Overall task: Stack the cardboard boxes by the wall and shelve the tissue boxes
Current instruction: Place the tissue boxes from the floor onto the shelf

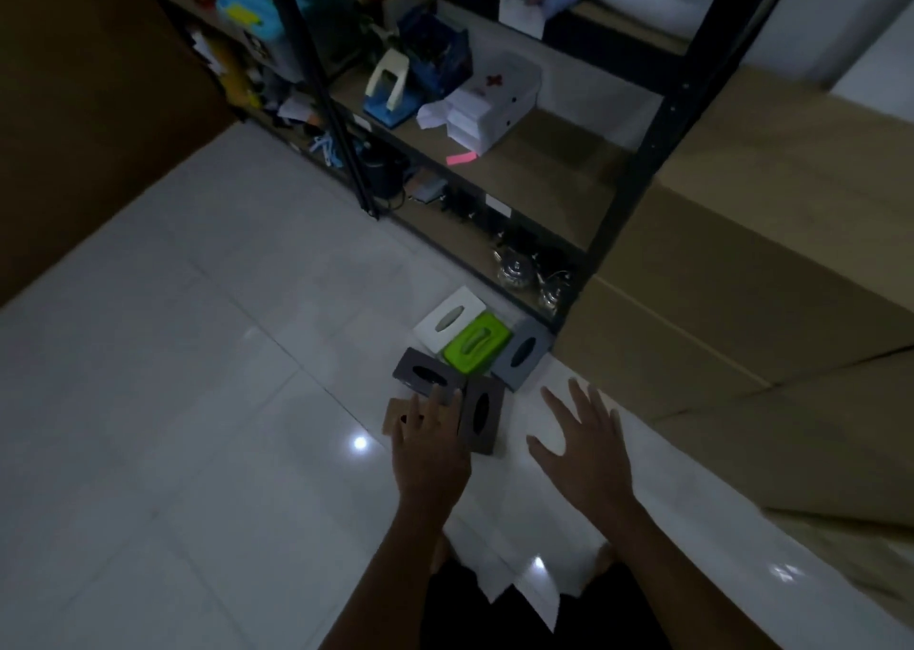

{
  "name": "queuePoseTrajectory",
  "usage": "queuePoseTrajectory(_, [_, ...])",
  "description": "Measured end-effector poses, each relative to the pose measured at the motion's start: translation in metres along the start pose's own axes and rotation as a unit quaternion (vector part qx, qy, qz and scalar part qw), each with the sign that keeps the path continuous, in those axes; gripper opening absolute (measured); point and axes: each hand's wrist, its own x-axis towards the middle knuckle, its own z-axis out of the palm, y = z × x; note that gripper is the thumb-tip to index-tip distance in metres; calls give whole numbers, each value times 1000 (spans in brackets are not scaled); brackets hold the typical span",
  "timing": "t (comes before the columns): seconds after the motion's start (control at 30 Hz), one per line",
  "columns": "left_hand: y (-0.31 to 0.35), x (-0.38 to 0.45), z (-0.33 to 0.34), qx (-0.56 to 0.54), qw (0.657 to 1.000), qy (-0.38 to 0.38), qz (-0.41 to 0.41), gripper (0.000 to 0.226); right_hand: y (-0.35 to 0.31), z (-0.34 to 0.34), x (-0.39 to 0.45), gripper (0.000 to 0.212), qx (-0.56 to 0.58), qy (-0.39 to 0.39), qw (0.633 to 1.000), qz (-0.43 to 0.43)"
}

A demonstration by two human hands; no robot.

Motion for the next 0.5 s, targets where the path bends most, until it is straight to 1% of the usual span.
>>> queuePoseTrajectory(0.03, [-9, 9, 0, 8, 1000, 1, 8, 73, -6, 2, 4, 71, -1, -3, 1000, 4])
queuePoseTrajectory(0.1, [-21, 26, -2, 10, 999, -26, 22, 71, -16, 4, 13, 71, 4, -3, 1000, 16])
queuePoseTrajectory(0.17, [-32, 48, 1, -6, 1000, -25, 9, 69, -27, 7, 23, 74, 7, -4, 1000, 15])
queuePoseTrajectory(0.23, [-35, 73, 6, -5, 999, -51, 9, 69, -28, 9, 45, 79, 12, -8, 1000, 15])
queuePoseTrajectory(0.37, [-42, 119, 19, -33, 997, -70, -19, 75, -20, 29, 96, 75, 23, -33, 999, 10])
queuePoseTrajectory(0.5, [-52, 188, 62, -31, 998, -51, -17, 78, 5, 86, 162, 83, 23, -26, 999, -1])
